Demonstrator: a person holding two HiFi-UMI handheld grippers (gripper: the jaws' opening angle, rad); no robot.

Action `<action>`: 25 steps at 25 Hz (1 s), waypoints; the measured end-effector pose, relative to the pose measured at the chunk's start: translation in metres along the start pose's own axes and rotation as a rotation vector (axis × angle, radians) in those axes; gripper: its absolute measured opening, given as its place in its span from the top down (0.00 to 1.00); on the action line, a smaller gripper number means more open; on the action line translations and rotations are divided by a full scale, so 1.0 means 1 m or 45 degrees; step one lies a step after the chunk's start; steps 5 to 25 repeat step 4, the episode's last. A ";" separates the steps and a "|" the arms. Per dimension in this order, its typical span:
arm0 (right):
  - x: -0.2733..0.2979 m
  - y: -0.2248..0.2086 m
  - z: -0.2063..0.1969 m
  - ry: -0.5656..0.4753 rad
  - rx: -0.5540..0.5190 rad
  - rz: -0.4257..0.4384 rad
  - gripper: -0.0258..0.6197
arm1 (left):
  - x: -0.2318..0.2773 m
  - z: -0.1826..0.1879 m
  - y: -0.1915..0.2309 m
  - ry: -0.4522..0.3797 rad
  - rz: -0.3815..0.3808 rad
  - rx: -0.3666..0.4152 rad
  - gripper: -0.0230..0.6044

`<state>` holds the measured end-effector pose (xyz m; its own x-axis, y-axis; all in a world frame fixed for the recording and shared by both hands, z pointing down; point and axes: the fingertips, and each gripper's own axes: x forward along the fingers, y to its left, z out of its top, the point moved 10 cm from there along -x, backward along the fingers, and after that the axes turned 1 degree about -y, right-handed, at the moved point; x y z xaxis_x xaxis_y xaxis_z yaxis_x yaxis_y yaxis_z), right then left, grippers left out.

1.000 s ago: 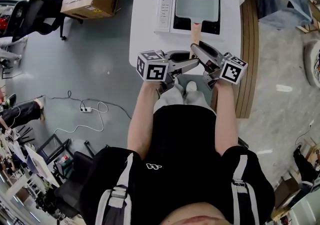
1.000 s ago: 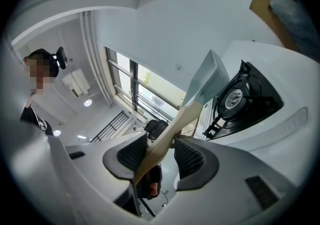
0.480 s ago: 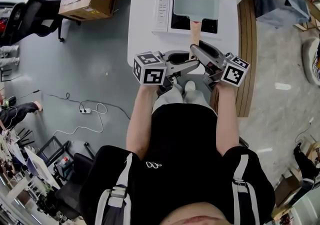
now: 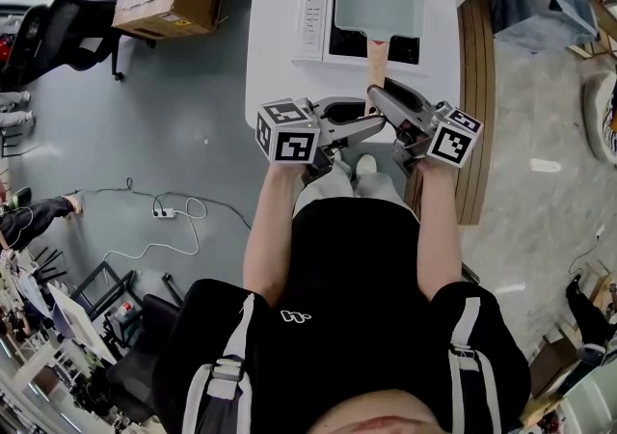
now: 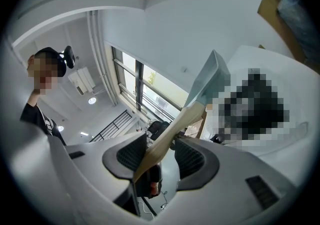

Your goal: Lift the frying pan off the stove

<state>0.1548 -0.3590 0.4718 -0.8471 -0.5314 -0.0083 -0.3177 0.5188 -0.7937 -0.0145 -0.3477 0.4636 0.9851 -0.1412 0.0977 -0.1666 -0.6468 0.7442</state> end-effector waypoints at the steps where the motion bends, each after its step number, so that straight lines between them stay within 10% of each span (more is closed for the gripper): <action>1: 0.000 -0.001 0.000 -0.002 0.000 0.000 0.67 | 0.000 0.000 0.001 0.000 -0.001 0.000 0.68; 25: 0.000 -0.003 0.001 -0.004 0.000 0.000 0.67 | 0.001 0.001 0.002 0.001 -0.002 0.001 0.68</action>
